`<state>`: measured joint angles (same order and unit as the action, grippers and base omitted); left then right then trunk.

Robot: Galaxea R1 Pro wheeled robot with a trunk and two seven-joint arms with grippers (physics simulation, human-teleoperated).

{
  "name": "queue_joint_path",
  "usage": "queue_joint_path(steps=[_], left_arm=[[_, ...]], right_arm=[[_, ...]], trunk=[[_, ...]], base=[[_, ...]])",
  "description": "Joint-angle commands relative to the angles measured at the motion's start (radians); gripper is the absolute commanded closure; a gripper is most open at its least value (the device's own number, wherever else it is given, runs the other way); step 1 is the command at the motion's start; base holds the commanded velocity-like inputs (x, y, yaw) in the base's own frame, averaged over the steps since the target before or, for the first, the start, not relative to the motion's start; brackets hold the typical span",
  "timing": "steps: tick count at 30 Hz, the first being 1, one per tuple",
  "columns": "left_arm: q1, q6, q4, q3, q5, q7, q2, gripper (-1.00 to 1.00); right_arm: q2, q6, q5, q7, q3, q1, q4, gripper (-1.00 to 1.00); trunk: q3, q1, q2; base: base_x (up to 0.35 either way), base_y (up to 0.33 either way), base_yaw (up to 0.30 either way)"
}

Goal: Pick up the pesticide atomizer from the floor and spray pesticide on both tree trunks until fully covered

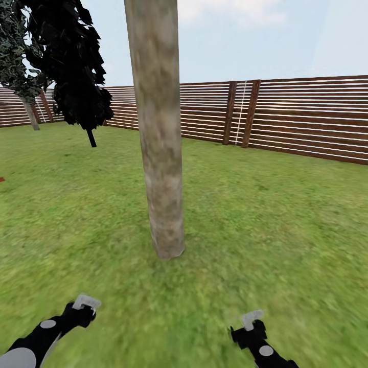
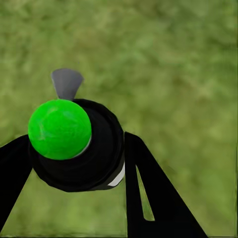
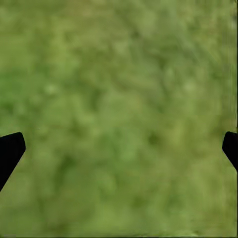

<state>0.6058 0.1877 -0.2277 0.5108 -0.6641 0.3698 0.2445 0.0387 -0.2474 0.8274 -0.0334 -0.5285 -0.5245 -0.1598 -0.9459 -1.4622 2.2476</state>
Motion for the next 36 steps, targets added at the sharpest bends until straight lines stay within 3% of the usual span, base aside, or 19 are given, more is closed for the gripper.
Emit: queue_joint_path(steps=[1, 3, 4, 10, 14, 20, 24, 36], left_arm=[[0.001, 0.003, 0.013, 0.012, 0.006, -0.001, -0.002, 1.0], [0.001, -0.038, 0.024, 0.014, 0.051, -0.005, -0.008, 1.0], [0.008, -0.259, 0.012, 0.005, 0.069, 0.002, -0.059, 1.0], [0.045, -0.485, -0.004, 0.001, 0.069, 0.003, -0.131, 1.0], [0.078, -0.594, -0.016, -0.013, 0.065, 0.003, -0.136, 1.0], [0.089, -0.635, -0.079, -0.033, 0.063, 0.004, -0.139, 1.0], [0.091, -0.674, -0.122, -0.036, 0.063, 0.004, -0.153, 1.0], [0.091, -0.679, -0.13, -0.052, 0.064, 0.001, -0.163, 1.0]], right_arm=[[0.002, -0.004, 0.009, -0.063, -0.028, 0.0, 0.001, -1.0], [0.006, -0.005, -0.016, -0.174, -0.058, 0.0, 0.003, -1.0], [0.002, -0.008, -0.096, -0.245, -0.066, 0.0, 0.002, -1.0], [-0.005, -0.111, -0.106, -0.25, -0.066, 0.009, 0.002, -1.0], [-0.005, -0.128, -0.105, -0.25, -0.065, 0.012, 0.002, -1.0], [-0.01, -0.13, -0.106, -0.249, -0.066, 0.013, 0.003, -1.0], [-0.037, -0.129, -0.108, -0.247, -0.067, 0.032, 0.004, -1.0], [-0.04, -0.13, -0.109, -0.247, -0.067, 0.046, 0.006, -1.0]], trunk=[[-0.001, 0.0, 0.0], [-0.001, 0.0, 0.0], [-0.001, 0.0, 0.0], [-0.001, 0.0, 0.0], [-0.001, 0.0, 0.0], [-0.001, 0.0, 0.0], [-0.001, 0.0, 0.0], [-0.001, 0.0, 0.0]], base=[[0.0, 0.0, 0.0], [0.0, 0.0, 0.0], [0.0, 0.0, 0.0], [0.0, 0.0, 0.0], [0.0, 0.0, -0.015], [0.0, 0.0, -0.235], [0.0, 0.0, -0.292], [0.004, -0.008, -0.295]])
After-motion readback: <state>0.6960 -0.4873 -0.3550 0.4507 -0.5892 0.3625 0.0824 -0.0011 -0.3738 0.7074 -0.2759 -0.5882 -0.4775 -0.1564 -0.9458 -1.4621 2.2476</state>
